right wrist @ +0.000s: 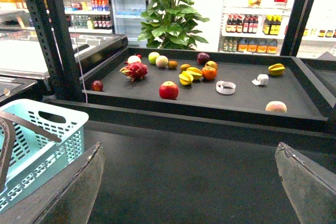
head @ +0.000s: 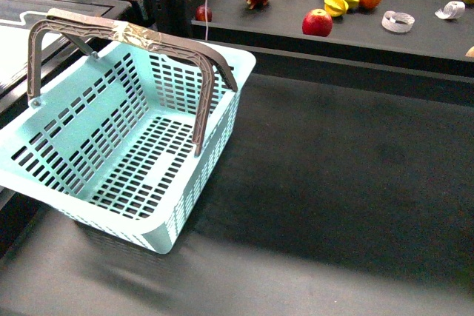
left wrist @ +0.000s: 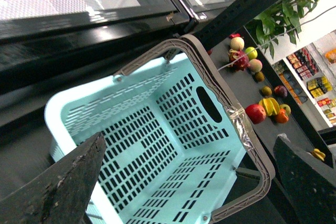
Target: Pick mango with right arm and hold basket with left
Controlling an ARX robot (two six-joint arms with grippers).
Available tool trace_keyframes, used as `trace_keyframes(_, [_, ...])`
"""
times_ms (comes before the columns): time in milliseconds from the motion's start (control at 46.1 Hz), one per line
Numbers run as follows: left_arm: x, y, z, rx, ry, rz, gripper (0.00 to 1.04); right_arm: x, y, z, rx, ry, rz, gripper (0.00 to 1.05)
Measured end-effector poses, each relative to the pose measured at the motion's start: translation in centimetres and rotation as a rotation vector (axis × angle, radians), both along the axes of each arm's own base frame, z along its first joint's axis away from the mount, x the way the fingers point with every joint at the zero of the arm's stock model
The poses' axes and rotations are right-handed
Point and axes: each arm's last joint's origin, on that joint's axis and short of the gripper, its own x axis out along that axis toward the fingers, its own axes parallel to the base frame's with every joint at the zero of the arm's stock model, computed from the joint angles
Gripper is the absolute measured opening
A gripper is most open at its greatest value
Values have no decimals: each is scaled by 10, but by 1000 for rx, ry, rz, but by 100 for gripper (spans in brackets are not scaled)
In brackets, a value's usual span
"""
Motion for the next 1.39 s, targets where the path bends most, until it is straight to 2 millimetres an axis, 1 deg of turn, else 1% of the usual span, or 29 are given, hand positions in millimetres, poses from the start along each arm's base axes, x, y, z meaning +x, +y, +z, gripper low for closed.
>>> trace_keyframes(22, [6, -2, -1, -13, 5, -5, 97, 0, 0, 0, 0, 0, 0, 97])
trace_keyframes(87, [38, -14, -10, -57, 39, -35, 97, 0, 0, 0, 0, 0, 0, 97])
trace_keyframes(152, [55, -22, -15, -90, 48, -54, 97, 0, 0, 0, 0, 0, 0, 97])
trace_keyframes(304, [110, -44, -32, -212, 60, -78, 97, 0, 0, 0, 0, 0, 0, 97])
trace_keyframes(369, [127, -51, -37, -254, 50, -79, 97, 0, 0, 0, 0, 0, 0, 97])
trace_keyframes(521, [159, -64, -42, -300, 24, -94, 97, 0, 0, 0, 0, 0, 0, 97])
trace_keyframes(630, [172, -71, -43, -321, 16, -109, 97, 0, 0, 0, 0, 0, 0, 97])
trace_keyframes(825, [194, -78, -42, -337, -9, -137, 97, 0, 0, 0, 0, 0, 0, 97])
trace_keyframes(955, [210, -78, -51, -347, -8, -146, 97, 0, 0, 0, 0, 0, 0, 97])
trace_keyframes(1129, [227, -67, -66, -355, -6, -132, 97, 0, 0, 0, 0, 0, 0, 97])
trace_keyframes(1346, [244, -48, -70, -363, -38, -113, 97, 0, 0, 0, 0, 0, 0, 97])
trace_keyframes(1368, [245, -46, -71, -362, -38, -115, 94, 0, 0, 0, 0, 0, 0, 97])
trace_keyframes(1390, [247, -45, -71, -364, -39, -119, 88, 0, 0, 0, 0, 0, 0, 97])
